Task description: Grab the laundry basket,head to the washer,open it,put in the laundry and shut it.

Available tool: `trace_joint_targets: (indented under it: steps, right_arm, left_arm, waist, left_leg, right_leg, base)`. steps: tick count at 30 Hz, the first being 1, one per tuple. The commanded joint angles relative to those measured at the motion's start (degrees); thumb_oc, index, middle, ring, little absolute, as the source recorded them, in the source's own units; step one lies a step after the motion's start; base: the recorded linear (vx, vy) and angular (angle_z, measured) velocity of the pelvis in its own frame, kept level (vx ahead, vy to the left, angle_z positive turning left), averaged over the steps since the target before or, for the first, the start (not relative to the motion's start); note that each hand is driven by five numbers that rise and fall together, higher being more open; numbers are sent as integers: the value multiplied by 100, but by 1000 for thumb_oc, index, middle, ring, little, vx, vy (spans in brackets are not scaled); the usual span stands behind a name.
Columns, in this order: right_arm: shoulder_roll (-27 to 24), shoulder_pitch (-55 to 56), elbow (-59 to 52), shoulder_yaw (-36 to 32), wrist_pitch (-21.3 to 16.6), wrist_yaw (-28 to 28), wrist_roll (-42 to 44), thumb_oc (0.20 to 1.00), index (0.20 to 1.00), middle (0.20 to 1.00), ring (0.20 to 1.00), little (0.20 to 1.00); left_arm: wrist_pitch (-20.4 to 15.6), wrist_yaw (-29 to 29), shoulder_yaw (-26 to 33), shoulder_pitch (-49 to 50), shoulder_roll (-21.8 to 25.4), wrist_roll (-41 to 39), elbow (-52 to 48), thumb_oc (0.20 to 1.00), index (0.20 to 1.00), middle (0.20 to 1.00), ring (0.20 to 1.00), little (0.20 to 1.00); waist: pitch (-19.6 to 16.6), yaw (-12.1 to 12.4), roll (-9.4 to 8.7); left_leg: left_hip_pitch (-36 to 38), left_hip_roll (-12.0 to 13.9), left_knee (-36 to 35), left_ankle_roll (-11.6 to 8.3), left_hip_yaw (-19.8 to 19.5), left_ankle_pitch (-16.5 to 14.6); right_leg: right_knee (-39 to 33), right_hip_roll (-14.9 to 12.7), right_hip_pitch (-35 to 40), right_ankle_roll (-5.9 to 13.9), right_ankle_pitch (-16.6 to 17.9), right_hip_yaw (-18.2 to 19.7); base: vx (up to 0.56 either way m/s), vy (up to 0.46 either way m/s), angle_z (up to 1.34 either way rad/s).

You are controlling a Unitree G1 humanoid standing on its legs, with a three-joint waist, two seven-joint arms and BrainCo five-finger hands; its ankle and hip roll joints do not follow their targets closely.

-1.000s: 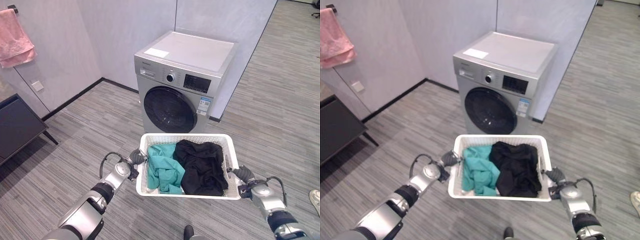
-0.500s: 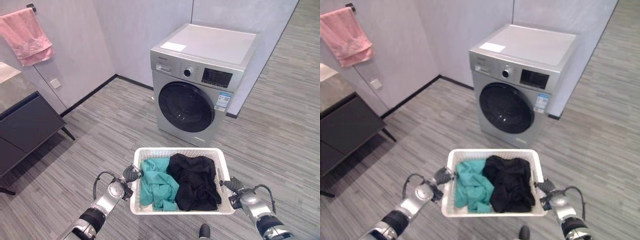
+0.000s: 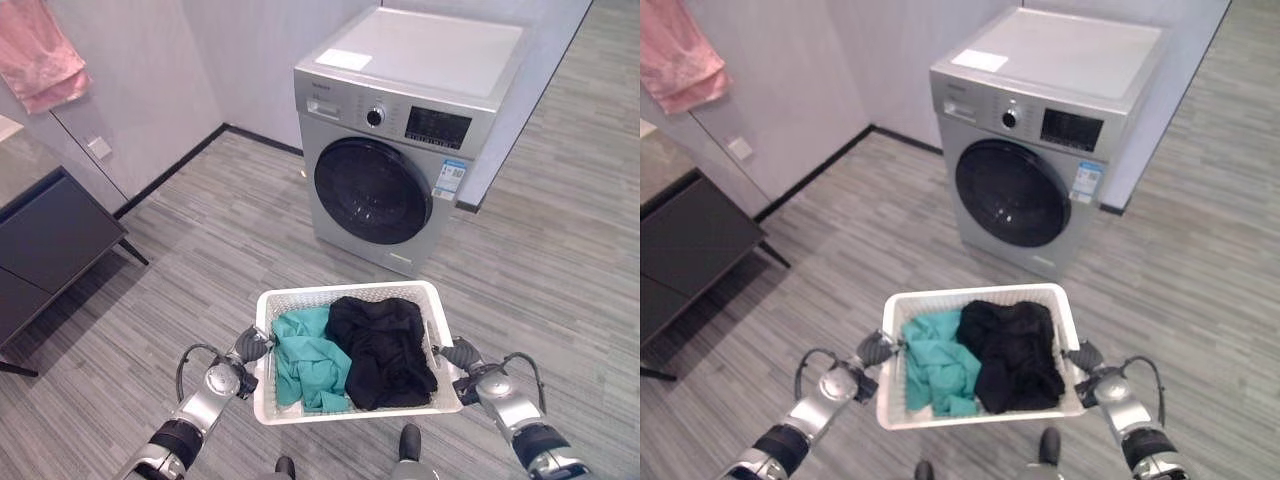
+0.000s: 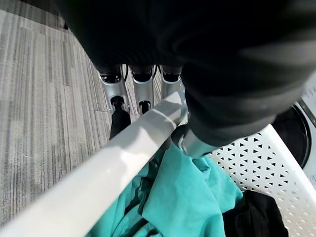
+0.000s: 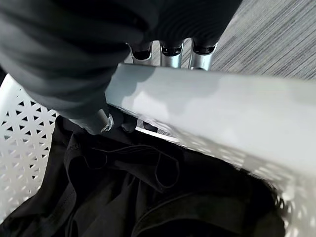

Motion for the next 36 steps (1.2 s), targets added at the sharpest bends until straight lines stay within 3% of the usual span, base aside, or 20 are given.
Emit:
trace_joint_targets:
  steps: [1,5,7,9,10,12,13,14,16,17,19,21,22,23,25,27,30,31,32,36]
  right_arm:
    - [-138,-250,-244,-441,-316,-44,70,200,200,200,200,200]
    - [-64,-113,-333,-457,-373,-49,147,200,200,200,200,200]
    - [-48,-96,-306,-444,-418,-25,209,200,200,200,200,200]
    - [-88,-149,-278,-397,-436,-1,242,200,200,200,200,200]
    - [-82,-135,-238,-362,-428,0,224,200,200,200,200,200]
    - [-70,-132,-250,-365,-431,-3,217,200,200,200,200,200]
    - [-68,-142,-277,-349,-443,-13,293,200,200,200,200,200]
    - [-105,-15,-544,-451,-499,-43,438,200,200,200,200,200]
    - [-188,-10,-743,-470,-535,-180,492,200,200,200,200,200]
    - [-226,-19,-792,-515,-548,-249,528,200,200,200,200,200]
    - [-268,-86,-932,-623,-589,-390,610,200,200,200,200,200]
    - [-294,-145,-1117,-682,-651,-464,658,200,200,200,200,200]
    - [-294,-144,-1121,-687,-648,-464,658,200,200,200,200,200]
    - [-318,-186,-1325,-714,-721,-497,613,200,200,200,200,200]
    - [-336,-278,-1464,-707,-748,-571,507,200,200,200,200,200]
    - [-309,-307,-1605,-721,-766,-559,497,200,200,200,200,200]
    - [-338,-161,-1802,-882,-723,-557,379,200,200,200,200,200]
    - [-348,-54,-1979,-958,-683,-537,309,200,200,200,200,200]
    - [-316,42,-2075,-1013,-629,-473,170,200,200,200,200,200]
    - [-231,376,-2266,-1311,-568,-404,-11,200,200,200,200,200]
  left_arm:
    - [-543,8,121,-402,149,-113,-255,200,200,200,200,200]
    - [-524,67,-9,-593,136,-80,-100,200,200,200,200,200]
    - [-519,88,-6,-646,148,-136,-115,200,200,200,200,200]
    - [-491,80,113,-589,174,-261,-207,200,200,200,200,200]
    - [-494,15,176,-482,217,-311,-334,200,200,200,200,200]
    - [-512,-40,281,-376,222,-392,-469,200,200,200,200,200]
    - [-537,20,331,-356,254,-406,-490,200,200,200,200,200]
    - [-507,11,528,-236,281,-496,-588,200,200,200,200,200]
    - [-537,64,542,-229,211,-554,-739,200,200,200,200,200]
    - [-546,87,514,-269,183,-572,-776,200,200,200,200,200]
    - [-540,120,492,-359,180,-637,-779,200,200,200,200,200]
    - [-558,154,460,-436,215,-614,-738,200,200,200,200,200]
    - [-559,154,457,-442,214,-614,-735,200,200,200,200,200]
    - [-576,173,494,-455,259,-657,-742,200,200,200,200,200]
    - [-619,188,550,-368,248,-984,-779,200,200,200,200,200]
    - [-636,223,560,-358,314,-994,-865,200,200,200,200,200]
    - [-657,203,563,-305,342,-964,-915,200,200,200,200,200]
    - [-659,208,548,-334,359,-918,-906,200,200,200,200,200]
    - [-667,238,590,-346,469,-779,-867,200,200,200,200,200]
    - [-664,202,719,-313,743,-541,-1125,200,200,200,200,200]
  waist:
    - [-254,37,-315]
    - [-124,-44,-301]
    - [-109,-24,-250]
    - [-127,-44,-167]
    - [-204,-12,-193]
    - [-248,6,-198]
    - [-300,-28,-225]
    - [-208,77,-300]
    - [19,249,-358]
    - [36,253,-393]
    - [81,285,-441]
    - [86,353,-433]
    - [80,357,-457]
    - [33,441,-358]
    - [-19,550,-292]
    - [-74,565,-251]
    - [-205,419,-156]
    - [-223,385,-166]
    - [-305,342,-162]
    - [-461,286,-189]
  left_leg:
    - [-100,-175,788,416,51,-850]
    - [139,-211,593,450,88,-800]
    - [253,-145,519,449,176,-814]
    - [450,-48,472,481,276,-868]
    - [519,-46,478,483,306,-913]
    - [532,7,583,465,315,-943]
    - [440,119,916,412,323,-754]
    - [-501,486,2768,137,71,370]
    - [-1218,427,3978,69,-297,677]
    - [-1403,425,3917,86,-376,739]
    - [-1676,629,3432,14,-399,715]
    - [-1707,866,2438,-56,-550,668]
    - [-1684,845,2364,-52,-531,725]
    - [-1591,1074,1089,-138,-931,891]
    - [-1440,1255,271,-210,-1576,1241]
    - [-1345,1179,229,-260,-1989,1145]
    - [-1233,1125,305,-310,-1749,949]
    - [-1193,1001,508,-306,-1615,819]
    - [-976,695,620,-208,-1442,502]
    - [-592,258,556,102,-839,150]
  right_leg:
    - [840,-1035,-615,355,146,335]
    - [1443,-942,-846,313,-100,498]
    - [1824,-882,-943,246,-323,64]
    - [2420,-453,-1144,131,-693,-359]
    - [2246,-303,-1013,44,-856,-599]
    - [2112,-253,-893,-8,-972,-640]
    - [1994,137,-765,-161,-1181,-300]
    - [1672,701,-427,-526,-1267,108]
    - [1365,878,-57,-750,-1378,84]
    - [1269,925,18,-800,-1450,64]
    - [1247,914,140,-741,-1571,29]
    - [1316,956,217,-661,-1759,110]
    - [1305,935,206,-664,-1740,115]
    - [1423,1025,240,-582,-1909,280]
    - [1602,1089,302,-539,-2052,600]
    - [1727,1088,360,-502,-2165,821]
    - [1795,898,462,-400,-2181,795]
    - [1880,703,462,-317,-2067,859]
    - [1887,396,475,-143,-1793,1040]
    - [2028,-220,343,105,-1053,1219]
  base:
    - [-13,140,-9]
    - [9,98,-15]
    - [54,22,-25]
    - [151,2,-32]
    - [249,-101,-41]
    - [174,-133,-37]
    - [230,-359,-31]
    - [257,-444,-16]
    - [110,-317,-17]
    - [112,-133,-46]
    - [191,-6,-29]
    - [213,95,8]
    - [294,229,-33]
    - [309,267,-43]
    - [362,316,-71]
    - [264,262,-85]
    - [167,248,-63]
    - [289,591,-33]
    - [248,627,-27]
    - [161,472,-68]
